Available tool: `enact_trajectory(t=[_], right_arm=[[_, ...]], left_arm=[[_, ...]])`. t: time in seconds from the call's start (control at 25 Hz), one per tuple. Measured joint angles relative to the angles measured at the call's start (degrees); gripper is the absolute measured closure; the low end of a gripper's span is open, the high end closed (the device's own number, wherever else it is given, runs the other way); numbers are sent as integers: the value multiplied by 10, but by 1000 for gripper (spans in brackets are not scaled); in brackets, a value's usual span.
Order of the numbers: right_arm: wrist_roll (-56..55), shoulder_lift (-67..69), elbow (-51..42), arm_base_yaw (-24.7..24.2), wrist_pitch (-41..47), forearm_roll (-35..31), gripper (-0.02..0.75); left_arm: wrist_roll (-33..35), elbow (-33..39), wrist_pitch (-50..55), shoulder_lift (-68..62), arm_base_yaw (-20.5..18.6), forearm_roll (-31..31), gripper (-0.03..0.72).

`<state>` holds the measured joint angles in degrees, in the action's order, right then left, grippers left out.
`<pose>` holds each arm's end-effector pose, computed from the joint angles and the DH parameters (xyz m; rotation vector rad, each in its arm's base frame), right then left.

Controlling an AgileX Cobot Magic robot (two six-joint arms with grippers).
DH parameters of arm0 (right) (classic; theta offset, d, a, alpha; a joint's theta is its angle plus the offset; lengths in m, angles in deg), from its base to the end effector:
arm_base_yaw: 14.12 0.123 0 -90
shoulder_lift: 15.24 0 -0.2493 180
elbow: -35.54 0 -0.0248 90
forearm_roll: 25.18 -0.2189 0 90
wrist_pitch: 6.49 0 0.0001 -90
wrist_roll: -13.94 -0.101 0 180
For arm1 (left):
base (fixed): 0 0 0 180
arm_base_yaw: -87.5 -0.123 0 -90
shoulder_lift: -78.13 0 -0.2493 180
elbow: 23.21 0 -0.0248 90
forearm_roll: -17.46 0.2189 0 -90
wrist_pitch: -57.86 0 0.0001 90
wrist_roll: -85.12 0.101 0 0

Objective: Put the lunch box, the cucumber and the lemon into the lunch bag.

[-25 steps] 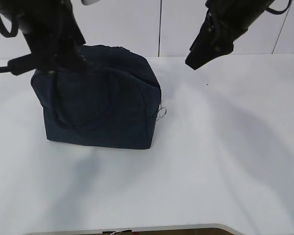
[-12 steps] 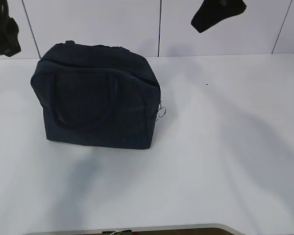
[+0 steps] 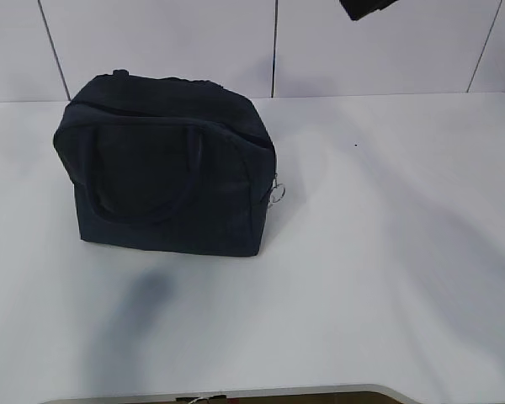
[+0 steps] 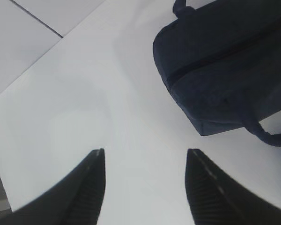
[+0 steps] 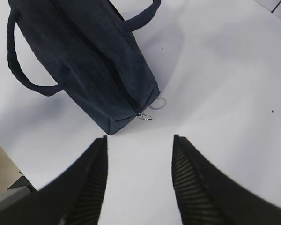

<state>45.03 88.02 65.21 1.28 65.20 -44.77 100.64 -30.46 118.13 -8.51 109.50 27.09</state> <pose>0.2961 0.1149 0.3735 -0.9714 2.2805 0.3383 0.2475 -0.0842 0.3607 0.8143 2.2850 0.1639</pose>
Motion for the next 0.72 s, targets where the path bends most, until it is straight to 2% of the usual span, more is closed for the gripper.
enact_trajectory(t=[0.36, 0.72], right_arm=[[-60, -70, -1, 0, 2, 32, 371], [-74, -157, -77, 0, 6, 36, 371]], left_arm=[[0, 0, 43, 85, -11, -10, 291], [-14, 12, 104, 152, -11, -22, 291]])
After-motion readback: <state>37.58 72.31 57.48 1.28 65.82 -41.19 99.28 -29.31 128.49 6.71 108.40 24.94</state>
